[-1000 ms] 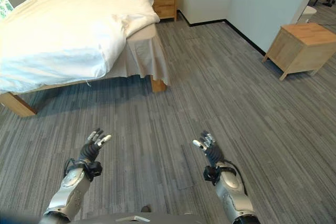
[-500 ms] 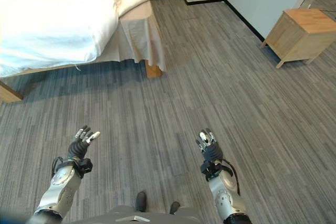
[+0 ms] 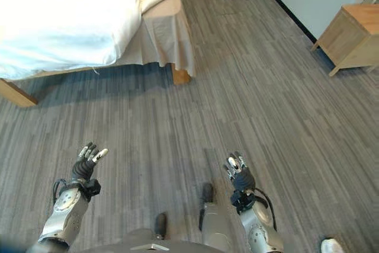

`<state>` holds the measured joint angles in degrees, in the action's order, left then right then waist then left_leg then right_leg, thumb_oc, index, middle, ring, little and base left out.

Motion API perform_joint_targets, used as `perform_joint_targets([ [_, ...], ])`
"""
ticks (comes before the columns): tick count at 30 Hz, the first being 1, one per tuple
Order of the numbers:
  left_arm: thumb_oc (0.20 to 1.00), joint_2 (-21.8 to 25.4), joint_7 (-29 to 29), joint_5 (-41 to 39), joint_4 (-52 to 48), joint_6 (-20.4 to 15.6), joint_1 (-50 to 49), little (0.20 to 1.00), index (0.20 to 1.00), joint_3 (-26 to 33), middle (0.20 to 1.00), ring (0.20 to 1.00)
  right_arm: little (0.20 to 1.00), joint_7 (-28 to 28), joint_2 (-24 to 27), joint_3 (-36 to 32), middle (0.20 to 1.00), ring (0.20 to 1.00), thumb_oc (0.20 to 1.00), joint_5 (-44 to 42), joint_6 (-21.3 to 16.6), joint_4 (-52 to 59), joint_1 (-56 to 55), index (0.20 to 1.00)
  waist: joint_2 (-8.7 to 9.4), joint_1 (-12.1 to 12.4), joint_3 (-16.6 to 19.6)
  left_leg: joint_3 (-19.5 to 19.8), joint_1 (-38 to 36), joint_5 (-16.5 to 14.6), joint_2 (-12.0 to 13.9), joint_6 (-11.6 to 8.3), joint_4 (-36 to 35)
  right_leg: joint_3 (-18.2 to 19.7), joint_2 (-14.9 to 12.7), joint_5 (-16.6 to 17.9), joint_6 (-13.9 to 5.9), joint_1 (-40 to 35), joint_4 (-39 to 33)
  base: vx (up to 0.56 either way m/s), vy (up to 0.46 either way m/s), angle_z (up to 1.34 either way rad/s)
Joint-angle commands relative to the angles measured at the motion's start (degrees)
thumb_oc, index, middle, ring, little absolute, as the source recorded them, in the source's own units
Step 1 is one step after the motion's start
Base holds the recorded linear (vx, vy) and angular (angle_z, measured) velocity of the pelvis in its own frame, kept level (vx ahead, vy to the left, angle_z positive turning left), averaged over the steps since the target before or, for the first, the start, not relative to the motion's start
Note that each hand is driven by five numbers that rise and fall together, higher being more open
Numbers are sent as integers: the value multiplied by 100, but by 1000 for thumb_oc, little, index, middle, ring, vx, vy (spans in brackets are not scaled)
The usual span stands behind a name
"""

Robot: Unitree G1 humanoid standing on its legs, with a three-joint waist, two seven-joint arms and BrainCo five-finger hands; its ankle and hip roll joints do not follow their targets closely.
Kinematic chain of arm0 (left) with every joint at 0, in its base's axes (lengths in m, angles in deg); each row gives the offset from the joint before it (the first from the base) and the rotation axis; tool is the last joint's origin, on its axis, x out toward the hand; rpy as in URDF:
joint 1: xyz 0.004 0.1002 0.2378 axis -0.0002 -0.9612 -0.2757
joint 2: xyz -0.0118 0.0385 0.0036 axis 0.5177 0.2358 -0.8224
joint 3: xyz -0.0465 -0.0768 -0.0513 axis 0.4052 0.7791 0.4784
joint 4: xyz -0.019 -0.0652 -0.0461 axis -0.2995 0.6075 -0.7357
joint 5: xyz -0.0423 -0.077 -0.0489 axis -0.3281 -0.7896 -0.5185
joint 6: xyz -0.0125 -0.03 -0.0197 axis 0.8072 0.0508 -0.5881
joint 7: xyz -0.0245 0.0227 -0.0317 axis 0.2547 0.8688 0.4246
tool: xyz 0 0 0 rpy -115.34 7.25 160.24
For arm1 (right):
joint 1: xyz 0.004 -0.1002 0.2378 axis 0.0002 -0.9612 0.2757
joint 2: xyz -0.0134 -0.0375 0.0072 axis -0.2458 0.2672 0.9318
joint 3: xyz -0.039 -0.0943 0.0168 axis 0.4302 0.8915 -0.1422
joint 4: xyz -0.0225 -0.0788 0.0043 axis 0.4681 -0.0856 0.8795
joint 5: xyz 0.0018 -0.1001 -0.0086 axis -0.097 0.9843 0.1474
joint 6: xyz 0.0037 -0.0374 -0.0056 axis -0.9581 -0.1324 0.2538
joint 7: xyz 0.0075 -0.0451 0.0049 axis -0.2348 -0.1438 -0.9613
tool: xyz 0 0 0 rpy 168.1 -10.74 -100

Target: Making the bed.

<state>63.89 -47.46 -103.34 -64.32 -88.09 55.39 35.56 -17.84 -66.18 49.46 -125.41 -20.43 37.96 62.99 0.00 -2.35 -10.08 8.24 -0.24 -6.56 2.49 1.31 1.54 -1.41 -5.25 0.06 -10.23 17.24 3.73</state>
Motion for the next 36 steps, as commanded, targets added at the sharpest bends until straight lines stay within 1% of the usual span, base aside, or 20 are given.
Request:
perform_joint_targets([
  [1,1000,286,102,130,-410,-378,128,1000,1000,73,1000,1000,1000,159,-9,-113,1000,1000,1000,-107,-190,427,152,1000,85,-152,244,174,-1905,173,-142,-306,-654,-197,18,1516,-204,-15,-640,373,-147,73],
  [2,1000,166,121,94,-447,-406,90,1000,1000,34,1000,1000,1000,200,69,-71,1000,1000,1000,-14,-195,364,185,1000,44,-119,335,172,-1887,407,-28,-431,-284,-369,35,1536,-69,-136,-536,381,-158,53],
  [4,1000,110,169,-6,-369,-410,144,1000,1000,-86,1000,1000,1000,132,157,-76,1000,1000,1000,-29,-205,282,335,1000,-69,-140,383,99,-1636,1320,113,-881,752,-489,135,1300,147,-342,-346,438,-195,39],
  [5,1000,79,176,-131,-398,-411,181,1000,1000,-145,1000,1000,1000,88,198,-97,1000,1000,1000,-153,-248,293,410,1000,-18,-124,369,-22,-1246,1804,99,-1042,1572,-572,111,1188,284,-600,-390,376,-278,27],
  [6,1000,60,255,-245,-423,-412,244,1000,1000,-201,1000,1000,1000,97,264,-157,1000,1000,1000,-274,-322,340,473,1000,149,-124,283,-456,-669,2127,158,-1113,2698,-669,-21,1084,441,-895,-433,365,-357,33],
  [7,1000,95,368,-371,-437,-407,290,1000,1000,-214,1000,1000,1000,61,317,-157,1000,1000,1000,-292,-324,342,479,1000,272,-26,158,-742,-240,2048,210,-974,3318,-646,-38,940,593,-1137,-459,348,-410,42],
  [8,1000,135,338,-438,-481,-438,323,1000,1000,-195,1000,1000,1000,42,378,-145,1000,1000,1000,-294,-323,301,512,1000,353,54,69,-1014,15,1949,362,-829,3528,-687,-44,786,667,-1314,-481,351,-366,70],
  [9,1000,117,138,-368,-591,-510,330,1000,1000,-67,1000,1000,1000,-152,366,-188,1000,1000,1000,-399,-356,237,515,1000,398,136,22,-1434,238,1935,655,-766,3399,-777,-50,670,706,-1540,-562,334,-286,56],
  [11,1000,-87,-67,-664,-678,-633,273,1000,1000,147,1000,1000,1000,-287,122,-318,1000,1000,1000,-946,-464,348,366,1000,446,259,-4,-1947,595,1937,1078,-827,2997,-964,-99,487,709,-1858,-654,381,-176,33],
  [12,1000,-221,26,-928,-736,-656,123,1000,1000,270,1000,1000,1000,-213,-4,-388,1000,1000,1000,-1098,-414,466,188,1000,458,331,32,-2118,675,1890,1134,-867,2682,-1056,-110,420,671,-2029,-725,452,-92,52],
  [15,1000,-418,-206,-1047,-871,-859,-231,1000,1000,654,1000,1000,1000,-23,-13,-388,1000,1000,1000,-934,-260,781,-359,1000,423,437,183,-2395,1003,1668,730,-852,1457,-1275,-161,222,537,-2335,-841,400,-5,56],
  [18,1000,-541,-276,-1098,-841,-853,-385,1000,1000,883,1000,1000,1000,39,49,-358,1000,1000,1000,-868,-197,705,-367,1000,330,558,295,-2621,1181,1744,400,-769,192,-1328,-139,73,413,-2607,-873,374,75,58],
  [20,1000,-550,-334,-947,-904,-807,-452,1000,1000,1023,1000,1000,1000,44,-75,-435,1000,1000,1000,-1145,-189,746,-291,1000,313,616,332,-2724,1156,1905,339,-783,-34,-1342,-170,35,356,-2771,-873,346,101,26],
  [22,1000,-540,-352,-891,-846,-853,-520,1000,1000,1138,1000,1000,1000,165,-159,-396,1000,1000,1000,-1256,-168,705,-225,1000,325,681,437,-2680,1018,1823,199,-695,61,-1325,-254,23,264,-2953,-873,368,138,-37],
  [25,1000,-508,-393,-771,-787,-820,-535,1000,1000,1155,1000,1000,1000,134,-231,-272,1000,1000,1000,-1162,-150,588,-173,1000,391,712,625,-2763,684,1482,-42,-414,-224,-1314,-585,262,83,-2993,-638,333,215,1],
  [28,1000,-345,-454,-652,-779,-834,-312,1000,1000,1094,1000,1000,1000,153,-291,-55,1000,1000,1000,-1033,-179,557,32,1000,439,748,535,-2834,289,1105,-278,-76,-317,-1141,-1024,883,-68,-2512,922,222,248,-60],
  [30,1000,-262,-458,-628,-808,-854,-119,1000,1000,979,1000,1000,1000,184,-282,-1,1000,1000,1000,-911,-177,613,8,1000,388,623,348,-2698,-107,988,-385,108,-520,-987,-1110,1391,-96,-2025,2018,209,221,6],
  [31,1000,-197,-443,-610,-807,-840,-2,1000,1000,893,1000,1000,1000,219,-286,-8,1000,1000,1000,-893,-174,638,-61,1000,319,495,277,-2563,-235,933,-376,142,-603,-787,-1076,1496,-69,-1756,2458,249,162,58],
  [33,1000,-130,-405,-552,-863,-813,162,1000,1000,726,1000,1000,1000,191,-329,-68,1000,1000,1000,-964,-179,714,-202,1000,167,300,218,-2341,-380,882,-282,123,-654,-522,-952,1367,28,-1249,2665,252,73,95],
  [36,1000,-36,-239,-594,-933,-810,300,1000,1000,526,1000,1000,1000,230,-320,-268,1000,1000,1000,-1000,-207,804,-396,1000,141,4,114,-1994,-577,802,-301,56,-654,-321,-868,1157,90,-934,2369,236,-39,71],
])
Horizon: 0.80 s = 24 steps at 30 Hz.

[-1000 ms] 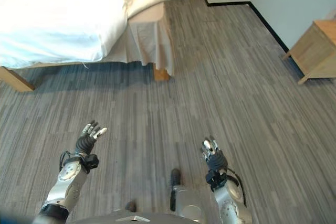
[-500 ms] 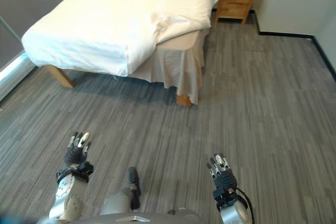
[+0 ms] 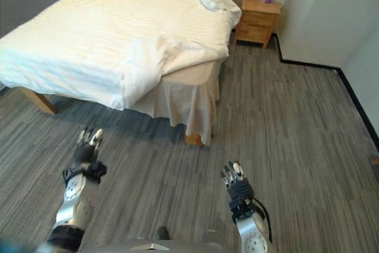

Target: Making the bed.

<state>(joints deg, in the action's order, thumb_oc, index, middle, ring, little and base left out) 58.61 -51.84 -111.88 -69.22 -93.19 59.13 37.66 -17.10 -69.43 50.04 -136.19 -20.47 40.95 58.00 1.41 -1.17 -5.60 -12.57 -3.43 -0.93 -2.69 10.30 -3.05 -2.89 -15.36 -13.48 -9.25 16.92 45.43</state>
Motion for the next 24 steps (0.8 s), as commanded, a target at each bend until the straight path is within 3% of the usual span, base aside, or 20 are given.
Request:
perform_joint_targets([
  [1,1000,561,264,311,-450,-285,-36,1000,1000,235,1000,1000,1000,166,24,-404,1000,1000,1000,105,-209,529,67,1000,15,-211,-362,197,-304,213,203,-868,-195,-27,280,2448,-1,-836,-2014,240,-87,70],
  [3,1000,633,313,373,-406,-308,11,1000,1000,191,1000,1000,1000,125,72,-586,1000,1000,1000,215,-286,520,69,1000,102,-345,-322,343,-352,126,155,-945,-195,306,498,2319,-31,-806,-2937,208,-86,69],
  [4,1000,633,314,373,-403,-311,12,1000,1000,188,1000,1000,1000,124,72,-587,1000,1000,1000,217,-286,521,67,1000,91,-359,-345,362,-386,110,166,-947,-195,279,503,2316,-32,-866,-2971,209,-102,56],
  [5,1000,623,269,428,-440,-343,1,1000,1000,200,1000,1000,1000,69,45,-705,1000,1000,1000,255,-426,561,166,1000,180,-376,-329,417,-449,37,138,-971,-195,321,548,2245,-87,-978,-3702,161,-102,77],
  [6,1000,637,167,492,-476,-390,29,1000,1000,225,1000,1000,1000,26,97,-714,1000,1000,1000,413,-548,679,331,1000,209,-370,-351,483,-478,23,153,-978,-195,374,624,2179,-104,-1085,-3906,174,-103,63],
  [8,1000,593,195,484,-486,-443,-6,1000,1000,255,1000,1000,1000,38,100,-672,1000,1000,1000,564,-649,785,474,1000,263,-284,-338,483,-549,26,160,-975,-195,343,631,2111,-101,-1172,-3831,79,-66,37],
  [12,1000,250,155,5,-315,-403,-375,1000,1000,430,1000,1000,1000,-38,216,-659,1000,1000,1000,818,-634,880,698,1000,235,-64,-176,617,-609,47,241,-1041,-195,108,771,1985,3,-1772,-4574,116,-125,1],
  [16,1000,300,266,205,-235,-267,-651,1000,1000,425,1000,1000,1000,24,274,-742,1000,1000,1000,777,-633,887,663,1000,220,-5,-93,807,-440,114,361,-1140,-195,-90,924,1870,148,-1997,-4873,48,-111,40],
  [24,1000,245,361,131,-181,-229,-813,1000,1000,387,1000,1000,1000,14,365,-811,1000,1000,1000,890,-563,724,598,1000,186,95,-32,1063,-365,197,371,-1217,-195,-273,998,1815,252,-2165,-4993,20,-51,16],
])
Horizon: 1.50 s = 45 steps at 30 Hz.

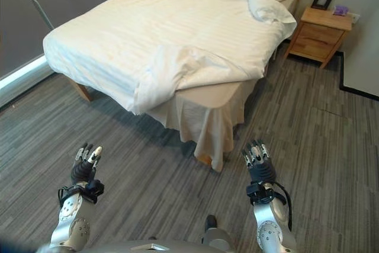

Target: Making the bed.

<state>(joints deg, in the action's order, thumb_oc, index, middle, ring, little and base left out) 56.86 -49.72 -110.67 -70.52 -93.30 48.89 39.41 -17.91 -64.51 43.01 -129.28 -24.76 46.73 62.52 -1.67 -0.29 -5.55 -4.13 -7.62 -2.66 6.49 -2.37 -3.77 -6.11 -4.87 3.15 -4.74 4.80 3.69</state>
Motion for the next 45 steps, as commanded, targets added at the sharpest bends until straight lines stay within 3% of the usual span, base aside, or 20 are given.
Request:
perform_joint_targets([
  [1,1000,421,172,13,-54,-218,184,1000,1000,200,1000,1000,1000,101,-143,-105,1000,1000,1000,194,-137,121,140,1000,488,9,-31,225,68,375,-555,49,-123,44,-56,166,-205,-951,-841,-5,0,6],
  [7,1000,295,188,-489,-29,-285,102,1000,1000,386,1000,1000,1000,137,-199,-102,1000,1000,1000,197,-115,31,-39,1000,490,-19,-49,122,310,402,-599,15,-123,18,-108,251,-286,-733,-869,-46,32,0],
  [12,1000,505,162,71,-63,-248,185,1000,1000,285,1000,1000,1000,177,-166,-104,1000,1000,1000,247,-99,-46,-149,1000,465,-157,-159,-228,616,401,-609,-19,-123,52,-174,412,-437,-311,-869,-113,58,-1],
  [15,1000,436,156,-22,-42,-268,355,1000,1000,161,1000,1000,1000,162,-216,-35,1000,1000,1000,191,-79,-124,-185,1000,457,-194,-152,-401,577,390,-622,-25,-123,151,-193,465,-488,-261,-869,-40,51,-47],
  [16,1000,1079,539,1232,-3,184,519,1000,1000,-318,1000,1000,1000,-871,360,-1154,1000,1000,1000,1546,-223,-559,346,1000,235,-134,-61,171,205,542,-105,-215,-123,-325,-371,-135,-278,-668,-367,-27,50,-27],
  [19,1000,1084,534,1153,-129,188,575,1000,1000,-365,1000,1000,1000,-804,195,-955,1000,1000,1000,1323,-147,-399,402,1000,224,-140,-15,89,176,415,-220,-115,-123,-308,-466,-36,-334,-665,-380,-69,98,18],
  [24,1000,1001,526,962,-341,214,226,1000,1000,-148,1000,1000,1000,-621,331,-561,1000,1000,1000,1644,37,-278,646,1000,319,79,-48,-42,149,348,-325,14,-123,-330,-577,78,-426,-684,-414,-31,72,-7],
  [31,1000,983,197,825,-384,153,121,1000,1000,179,1000,1000,1000,-801,67,-590,1000,1000,1000,1514,-151,-106,843,1000,391,227,-125,138,180,341,-471,123,-123,-337,-751,87,-497,-714,-284,-28,66,7],
  [38,1000,995,68,884,-459,81,100,1000,1000,476,1000,1000,1000,-729,12,-541,1000,1000,1000,1506,-53,-190,634,1000,464,284,-86,175,106,276,-506,159,-123,-393,-777,104,-517,-870,-368,30,22,12],
  [45,1000,930,75,808,-338,69,229,1000,1000,374,1000,1000,1000,-856,17,-689,1000,1000,1000,1747,-127,-244,757,1000,473,288,-60,82,-3,185,-534,203,-123,-339,-808,136,-566,-912,-365,42,38,-3],
])
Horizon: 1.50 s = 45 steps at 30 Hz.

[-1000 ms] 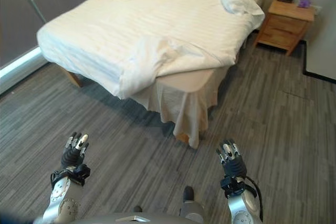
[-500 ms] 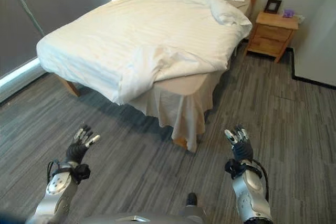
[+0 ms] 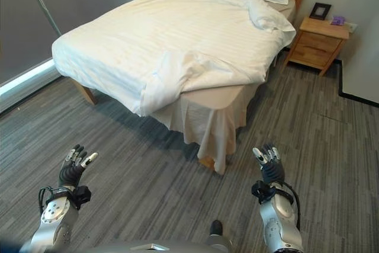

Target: Making the bed.

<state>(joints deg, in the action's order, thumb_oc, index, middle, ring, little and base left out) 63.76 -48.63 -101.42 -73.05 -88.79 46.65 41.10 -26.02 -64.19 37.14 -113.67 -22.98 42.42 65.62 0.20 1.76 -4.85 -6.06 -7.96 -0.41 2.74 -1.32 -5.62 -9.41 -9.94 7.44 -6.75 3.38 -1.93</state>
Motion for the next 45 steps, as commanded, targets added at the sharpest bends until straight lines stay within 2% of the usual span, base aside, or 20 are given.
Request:
perform_joint_targets([
  [1,1000,234,-42,-144,-66,-387,478,1000,1000,203,1000,1000,1000,-58,1,-98,1000,1000,1000,207,-295,188,452,1000,293,82,-134,265,15,-54,-163,107,62,-1,-308,-295,-371,-767,209,38,50,-3],
  [5,1000,336,-80,-121,34,-388,596,1000,1000,205,1000,1000,1000,-57,11,-54,1000,1000,1000,258,-293,144,494,1000,292,43,-337,264,-25,-159,-205,232,178,282,-386,-118,-478,-284,1292,-8,101,-9],
  [6,1000,389,-67,-75,102,-395,631,1000,1000,183,1000,1000,1000,-27,3,-24,1000,1000,1000,287,-294,139,482,1000,253,-30,-478,357,-50,-194,-237,312,243,530,-384,307,-505,127,2157,-21,240,-15],
  [7,1000,416,-95,-13,125,-365,638,1000,1000,194,1000,1000,1000,-18,-50,48,1000,1000,1000,250,-327,171,525,1000,130,-45,-640,225,-195,-245,-221,399,203,352,-569,614,-513,510,2903,52,225,-17],
  [9,1000,416,-97,29,108,-358,565,1000,1000,235,1000,1000,1000,32,-92,128,1000,1000,1000,211,-286,153,470,1000,66,-93,-677,160,-336,-292,-171,371,139,197,-610,545,-525,779,3037,161,89,-31],
  [11,1000,425,-91,47,93,-365,525,1000,1000,282,1000,1000,1000,67,-98,151,1000,1000,1000,184,-251,94,438,1000,64,-150,-665,123,-421,-341,-152,340,106,108,-567,441,-515,890,2907,219,-36,-33],
  [14,1000,384,-59,-98,-40,-426,423,1000,1000,427,1000,1000,1000,133,-21,121,1000,1000,1000,-37,-211,-18,246,1000,205,-431,-590,264,-728,-560,-207,193,62,-24,201,137,-398,1127,1216,385,-138,-8],
  [16,1000,425,-79,6,40,-407,525,1000,1000,334,1000,1000,1000,160,71,101,1000,1000,1000,-20,-178,78,92,1000,167,-554,-575,415,-826,-600,-72,81,62,259,543,-48,-265,929,988,328,-174,0],
  [18,1000,283,-72,-122,64,-482,665,1000,1000,223,1000,1000,1000,165,153,32,1000,1000,1000,-138,-242,2,60,1000,181,-468,-430,481,-677,-176,136,-115,224,283,691,-221,-1,566,754,346,-304,86],
  [19,1000,179,-17,-364,90,-534,857,1000,1000,80,1000,1000,1000,102,256,-154,1000,1000,1000,-412,-382,-70,98,1000,223,-459,-500,462,13,291,233,-365,1532,31,618,-295,153,205,532,243,-308,100],
  [20,1000,143,30,-494,97,-525,927,1000,1000,-5,1000,1000,1000,66,289,-180,1000,1000,1000,-559,-430,-91,119,1000,328,-419,-566,490,396,517,188,-436,2092,-43,539,-325,239,50,421,171,-295,53],
  [23,1000,84,19,-646,69,-513,958,1000,1000,-99,1000,1000,1000,36,311,-195,1000,1000,1000,-845,-454,-110,188,1000,457,-324,-734,519,907,727,210,-479,2899,-170,514,-395,368,-289,210,121,-164,104],
  [25,1000,-27,128,-678,96,-382,750,1000,1000,-209,1000,1000,1000,-25,313,-331,1000,1000,1000,-807,-391,-52,168,1000,524,-118,-743,225,1413,580,388,-376,2039,-228,310,-486,260,-743,-78,333,-46,-1],
  [26,1000,-27,127,-678,95,-382,749,1000,1000,-209,1000,1000,1000,-25,313,-331,1000,1000,1000,-807,-391,-51,167,1000,526,-114,-748,220,1401,583,386,-376,2029,-224,308,-485,260,-749,-80,390,89,5],
  [27,1000,-11,177,-610,89,-347,606,1000,1000,-242,1000,1000,1000,-7,328,-312,1000,1000,1000,-699,-373,-103,122,1000,428,-52,-649,264,1425,634,400,-382,1161,-219,344,-559,216,-823,-147,297,90,6],
  [31,1000,15,213,-597,131,-357,534,1000,1000,-171,1000,1000,1000,-9,375,-234,1000,1000,1000,-500,-305,-158,104,1000,271,53,-530,517,1423,1168,413,-583,171,-82,352,-702,136,-1128,-284,302,118,-17],
  [36,1000,-4,252,-580,178,-399,548,1000,1000,-104,1000,1000,1000,63,233,-260,1000,1000,1000,-429,-222,-143,6,1000,196,-7,-331,376,1182,1007,407,-564,127,121,224,-785,5,-1347,-307,229,161,-44],
  [40,1000,116,232,-607,83,-436,584,1000,1000,-45,1000,1000,1000,57,49,-288,1000,1000,1000,-576,-245,-216,86,1000,299,-16,-266,215,1026,668,242,-321,300,328,-35,-703,-118,-1338,-283,172,228,-35],
  [43,1000,268,86,-612,25,-526,727,1000,1000,50,1000,1000,1000,28,-17,-131,1000,1000,1000,-522,-285,-208,369,1000,362,-25,-259,-35,855,405,59,-70,268,594,-242,-581,-286,-985,214,108,270,-32],
  [45,1000,344,44,-525,29,-542,798,1000,1000,98,1000,1000,1000,53,-47,-118,1000,1000,1000,-464,-292,-204,426,1000,365,-55,-310,-134,698,330,-57,58,183,746,-312,-243,-380,-686,845,83,216,-33],
])
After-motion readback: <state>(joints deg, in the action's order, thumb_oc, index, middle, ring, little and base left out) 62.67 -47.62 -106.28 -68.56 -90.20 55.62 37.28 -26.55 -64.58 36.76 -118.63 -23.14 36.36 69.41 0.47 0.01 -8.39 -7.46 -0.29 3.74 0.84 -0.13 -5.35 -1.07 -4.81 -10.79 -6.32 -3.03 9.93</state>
